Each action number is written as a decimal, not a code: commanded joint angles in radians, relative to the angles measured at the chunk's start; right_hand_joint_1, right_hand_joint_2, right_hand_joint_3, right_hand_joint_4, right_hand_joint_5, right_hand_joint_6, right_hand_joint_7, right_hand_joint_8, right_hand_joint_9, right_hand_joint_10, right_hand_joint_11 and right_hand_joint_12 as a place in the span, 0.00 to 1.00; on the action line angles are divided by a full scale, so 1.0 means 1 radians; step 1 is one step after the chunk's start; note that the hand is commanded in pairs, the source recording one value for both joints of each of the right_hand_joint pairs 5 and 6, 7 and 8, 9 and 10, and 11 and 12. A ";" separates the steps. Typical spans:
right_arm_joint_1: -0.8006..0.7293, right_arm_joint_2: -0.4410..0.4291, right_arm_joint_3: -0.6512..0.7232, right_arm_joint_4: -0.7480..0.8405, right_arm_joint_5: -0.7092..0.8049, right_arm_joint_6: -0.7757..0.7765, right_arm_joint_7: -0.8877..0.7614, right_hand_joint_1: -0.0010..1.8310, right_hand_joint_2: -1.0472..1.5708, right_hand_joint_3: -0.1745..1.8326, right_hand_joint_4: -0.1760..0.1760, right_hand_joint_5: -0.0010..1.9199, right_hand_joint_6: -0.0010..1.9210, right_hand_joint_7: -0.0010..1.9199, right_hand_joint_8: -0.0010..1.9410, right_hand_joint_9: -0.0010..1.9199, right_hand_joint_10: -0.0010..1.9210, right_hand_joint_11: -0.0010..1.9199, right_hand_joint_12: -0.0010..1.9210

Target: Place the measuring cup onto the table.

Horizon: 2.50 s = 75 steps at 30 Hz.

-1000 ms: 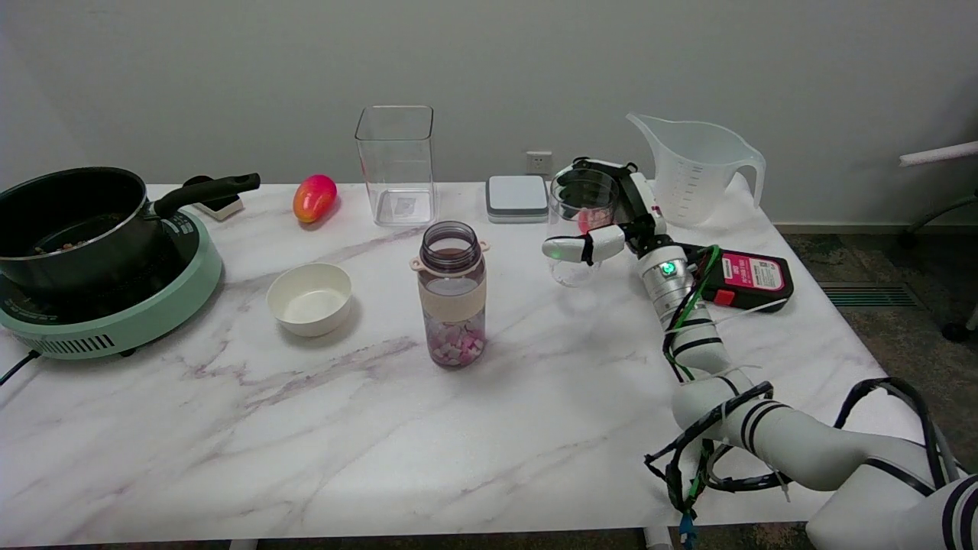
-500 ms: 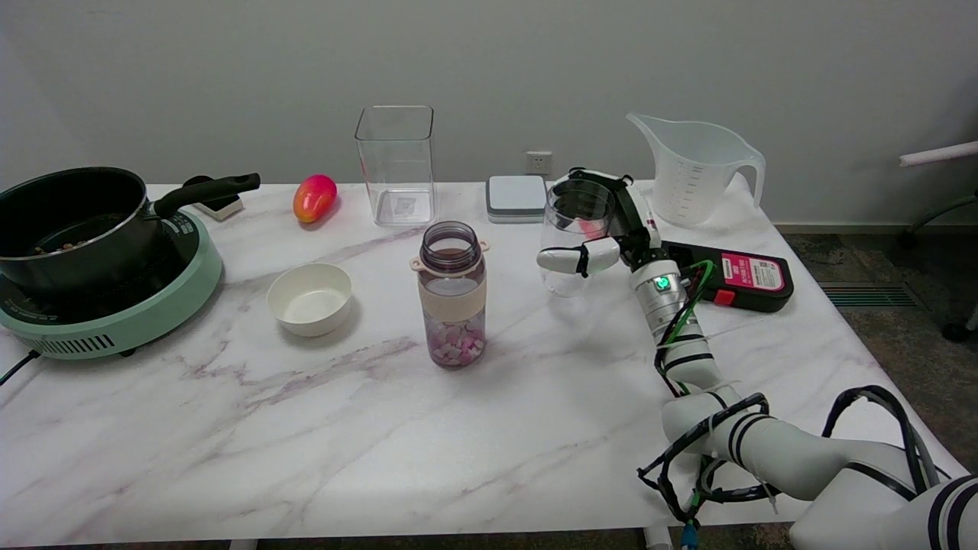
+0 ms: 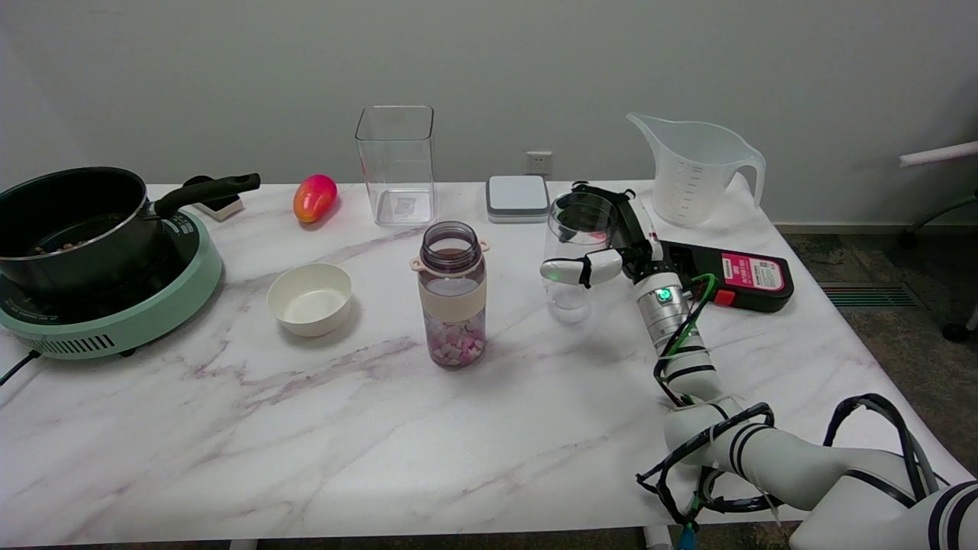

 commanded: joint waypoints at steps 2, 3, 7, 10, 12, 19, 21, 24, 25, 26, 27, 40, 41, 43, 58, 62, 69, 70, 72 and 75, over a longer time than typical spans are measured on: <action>-0.012 -0.003 0.003 -0.012 0.006 -0.025 0.015 0.75 0.86 0.33 0.50 0.86 0.86 0.80 0.80 0.75 0.75 0.65 0.65; -0.013 -0.003 0.003 -0.012 0.006 -0.025 0.015 0.75 0.86 0.33 0.50 0.86 0.86 0.80 0.80 0.75 0.75 0.65 0.65; -0.019 -0.005 0.000 -0.012 0.006 -0.024 0.017 0.76 0.83 0.38 0.50 0.84 0.84 0.80 0.79 0.75 0.75 0.65 0.65; -0.023 -0.006 -0.001 -0.007 0.006 -0.024 0.017 0.78 0.75 0.53 0.50 0.76 0.76 0.79 0.79 0.74 0.74 0.64 0.64; -0.026 -0.006 -0.001 -0.005 0.006 -0.023 0.017 0.78 0.66 0.64 0.50 0.64 0.64 0.77 0.76 0.72 0.72 0.61 0.61; -0.032 -0.006 -0.005 -0.002 0.006 -0.017 0.017 0.76 0.58 0.60 0.50 0.47 0.47 0.69 0.68 0.66 0.66 0.56 0.56; -0.034 -0.006 -0.005 -0.001 0.005 -0.015 0.017 0.76 0.58 0.59 0.50 0.46 0.46 0.69 0.68 0.65 0.65 0.55 0.55; -0.036 -0.005 -0.005 0.000 0.001 -0.012 0.017 0.74 0.56 0.58 0.50 0.45 0.45 0.68 0.67 0.64 0.64 0.54 0.54; -0.036 -0.005 -0.005 0.000 0.000 -0.012 0.017 0.74 0.55 0.57 0.50 0.44 0.44 0.65 0.65 0.60 0.60 0.52 0.52; -0.037 -0.005 -0.005 0.001 0.000 -0.012 0.017 0.74 0.54 0.56 0.50 0.42 0.42 0.63 0.62 0.54 0.54 0.50 0.50; -0.037 -0.005 -0.005 0.002 0.000 -0.012 0.016 0.74 0.49 0.54 0.50 0.38 0.38 0.58 0.57 0.48 0.48 0.46 0.46; -0.037 -0.002 -0.005 0.008 -0.003 -0.013 0.015 0.73 0.19 0.78 0.50 0.21 0.21 0.26 0.26 0.28 0.28 0.32 0.32; -0.037 -0.002 -0.005 0.010 -0.003 -0.014 0.015 0.73 0.19 0.78 0.50 0.21 0.21 0.26 0.26 0.28 0.28 0.32 0.32; -0.037 -0.002 -0.005 0.011 -0.004 -0.015 0.013 0.73 0.19 0.78 0.50 0.20 0.20 0.26 0.25 0.28 0.28 0.31 0.31; -0.042 0.017 0.002 0.040 -0.005 -0.025 0.010 0.73 0.19 0.77 0.50 0.19 0.19 0.25 0.25 0.27 0.27 0.31 0.31; -0.063 0.118 -0.007 0.128 -0.021 -0.097 0.014 0.75 0.16 0.75 0.50 0.15 0.15 0.24 0.24 0.27 0.27 0.32 0.32; -0.217 0.358 0.068 0.429 -0.031 -0.267 0.012 0.77 0.11 0.82 0.50 0.07 0.07 0.22 0.22 0.23 0.23 0.31 0.31; -0.273 0.389 0.118 0.478 -0.030 -0.288 0.012 0.76 0.12 0.81 0.50 0.06 0.06 0.21 0.21 0.22 0.22 0.30 0.30; -0.373 0.419 0.207 0.549 -0.030 -0.319 0.010 0.76 0.13 0.76 0.50 0.06 0.06 0.20 0.20 0.21 0.21 0.29 0.29; -0.533 0.425 0.385 0.655 -0.030 -0.376 0.007 0.75 0.17 0.71 0.50 0.05 0.05 0.19 0.19 0.20 0.20 0.28 0.28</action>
